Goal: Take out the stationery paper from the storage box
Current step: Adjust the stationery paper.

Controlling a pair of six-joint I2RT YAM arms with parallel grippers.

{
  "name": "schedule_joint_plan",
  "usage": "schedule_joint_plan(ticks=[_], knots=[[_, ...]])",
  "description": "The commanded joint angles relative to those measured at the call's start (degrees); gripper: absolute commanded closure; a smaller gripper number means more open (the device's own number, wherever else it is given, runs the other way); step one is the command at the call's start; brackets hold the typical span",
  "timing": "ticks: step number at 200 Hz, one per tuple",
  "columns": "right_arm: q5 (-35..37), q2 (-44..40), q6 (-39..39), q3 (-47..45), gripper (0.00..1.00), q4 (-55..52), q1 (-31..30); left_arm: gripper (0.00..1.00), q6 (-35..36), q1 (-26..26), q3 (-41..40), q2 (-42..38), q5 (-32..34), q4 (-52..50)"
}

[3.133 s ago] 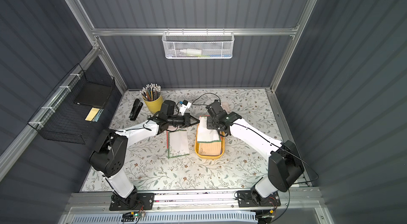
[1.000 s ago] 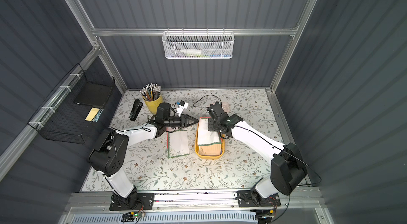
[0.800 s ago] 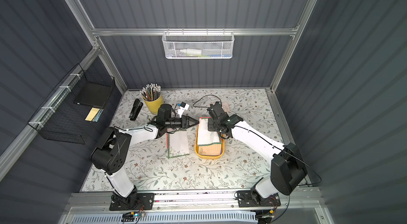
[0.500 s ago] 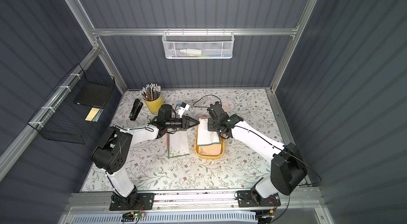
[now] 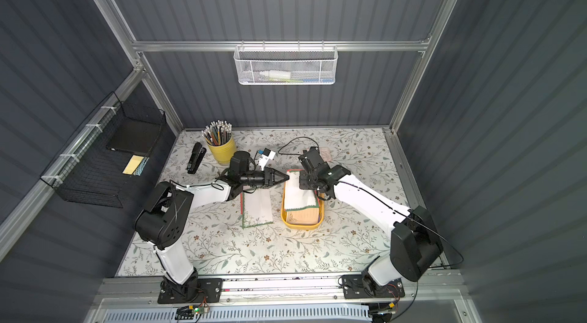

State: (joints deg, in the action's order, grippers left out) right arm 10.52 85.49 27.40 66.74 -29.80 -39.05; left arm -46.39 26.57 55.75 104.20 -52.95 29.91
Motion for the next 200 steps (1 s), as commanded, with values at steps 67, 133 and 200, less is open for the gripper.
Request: schedule_joint_plan(ticks=[67,133,200], knots=[[0.91,-0.02,-0.27,0.94,0.87,-0.33,-0.12,0.76,5.7,0.17,2.27,-0.75,0.56,-7.86],[1.2,-0.68,-0.11,0.21,0.87,-0.49,-0.11,0.76,6.16,0.15,2.41,-0.7,0.96,-8.66],[0.38,-0.23,-0.24,0.22,0.87,-0.05,-0.11,0.78,1.68,0.33,1.18,0.24,-0.19,-2.19]])
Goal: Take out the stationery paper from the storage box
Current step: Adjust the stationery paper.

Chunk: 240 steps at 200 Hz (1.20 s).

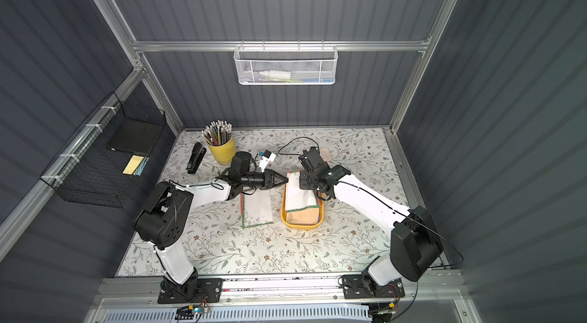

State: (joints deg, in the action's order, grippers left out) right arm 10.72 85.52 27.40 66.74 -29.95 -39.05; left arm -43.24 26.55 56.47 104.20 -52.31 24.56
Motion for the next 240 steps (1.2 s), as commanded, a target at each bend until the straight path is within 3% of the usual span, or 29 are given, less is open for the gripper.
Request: schedule_joint_plan(ticks=[1,67,101,151,240], knots=[[0.18,-0.26,-0.24,0.23,0.87,0.09,-0.09,0.78,-1.48,0.35,0.43,0.27,-0.89,3.23],[-0.52,0.18,-0.15,0.33,0.87,0.56,-0.17,0.83,-5.41,2.17,0.3,1.78,-2.71,9.2],[-0.25,0.53,-0.07,0.11,0.87,0.38,-0.14,1.0,-5.95,2.54,0.16,1.75,-2.29,9.7],[0.4,0.62,-0.16,-0.23,0.87,-0.05,-0.15,1.0,3.16,1.88,4.19,-0.33,2.77,-5.99],[0.8,1.13,-0.03,-1.35,0.87,0.01,-0.15,1.0,7.64,-7.06,3.17,-6.46,3.28,-14.95]])
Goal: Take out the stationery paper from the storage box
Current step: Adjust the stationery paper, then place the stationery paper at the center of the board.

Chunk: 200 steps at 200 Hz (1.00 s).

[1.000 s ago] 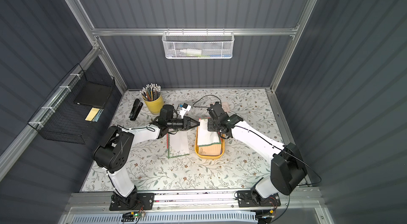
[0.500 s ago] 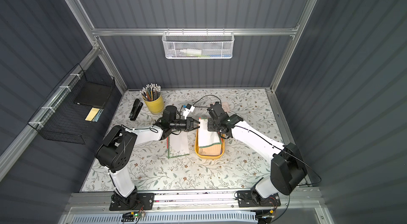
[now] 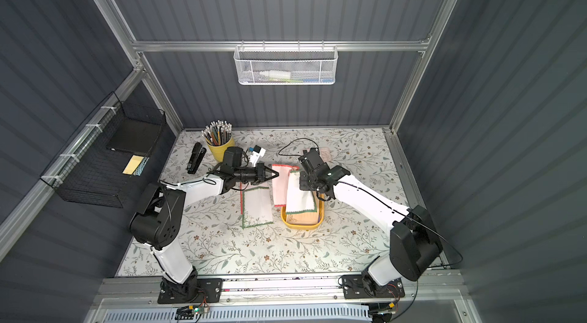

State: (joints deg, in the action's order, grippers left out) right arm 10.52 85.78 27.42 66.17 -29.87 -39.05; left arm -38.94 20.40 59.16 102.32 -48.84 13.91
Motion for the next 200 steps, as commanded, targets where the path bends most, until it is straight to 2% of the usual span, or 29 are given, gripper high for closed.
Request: schedule_joint_plan(ticks=[1,48,79,132,157,200], knots=[[1.04,0.88,-0.07,-0.82,0.87,-0.09,-0.15,1.0,3.42,-0.99,0.5,-4.76,-0.2,-4.45],[0.82,2.5,0.13,-1.04,0.87,-0.13,-0.14,1.0,8.2,-3.38,5.61,-11.75,0.28,-15.67],[0.64,2.9,0.46,-1.28,0.87,-0.18,-0.15,1.0,12.68,-4.26,7.5,-14.86,3.51,-26.92],[0.96,2.6,0.26,-2.28,0.87,0.34,-0.07,1.0,14.4,-8.45,1.85,-24.43,5.98,-37.35],[0.55,2.91,0.24,-1.95,0.87,0.25,-0.17,1.0,18.05,-8.45,-1.31,-26.52,10.63,-45.14],[0.3,3.19,-0.25,-1.57,0.87,0.95,-0.15,1.0,15.03,-8.45,-12.6,-28.23,8.39,-40.5]])
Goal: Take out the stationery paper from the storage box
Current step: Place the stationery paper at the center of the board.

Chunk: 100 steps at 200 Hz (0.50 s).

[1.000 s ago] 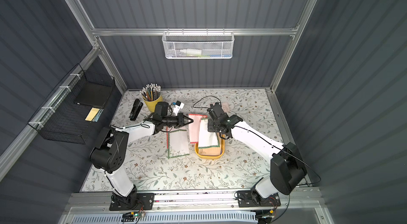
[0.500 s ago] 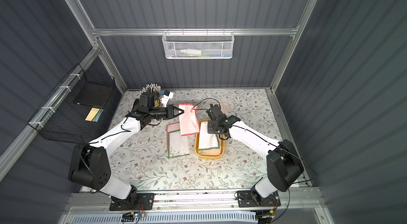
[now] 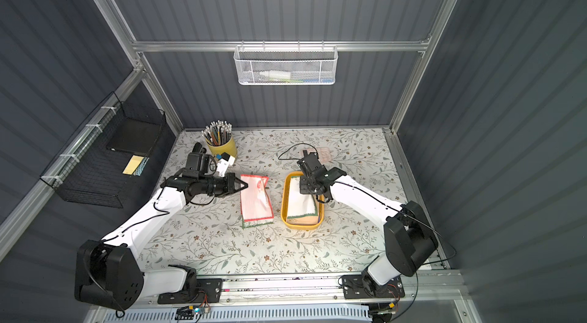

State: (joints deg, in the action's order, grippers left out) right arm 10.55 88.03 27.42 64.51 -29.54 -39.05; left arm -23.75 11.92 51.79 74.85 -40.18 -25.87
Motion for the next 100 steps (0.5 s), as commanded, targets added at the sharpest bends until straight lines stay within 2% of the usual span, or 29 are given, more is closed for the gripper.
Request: schedule_joint_plan(ticks=[1,20,68,88,100], knots=[[0.18,0.93,-0.26,0.18,0.87,0.67,-0.15,1.0,-0.2,0.03,-5.4,-0.67,-0.21,-0.66],[-0.02,1.0,-0.31,0.35,0.87,0.5,-0.21,1.0,-1.18,0.02,-7.75,0.75,1.07,0.78],[-0.04,1.38,0.17,-0.16,0.88,0.52,-0.18,0.87,-5.92,0.02,-11.26,3.55,3.49,7.71],[0.14,1.33,0.4,-0.38,0.88,0.45,-0.16,0.73,-6.6,0.03,-12.75,5.46,4.68,9.15],[0.43,1.53,0.2,-0.41,0.87,0.5,-0.13,0.6,-6.06,0.03,-13.11,6.81,5.43,8.91]])
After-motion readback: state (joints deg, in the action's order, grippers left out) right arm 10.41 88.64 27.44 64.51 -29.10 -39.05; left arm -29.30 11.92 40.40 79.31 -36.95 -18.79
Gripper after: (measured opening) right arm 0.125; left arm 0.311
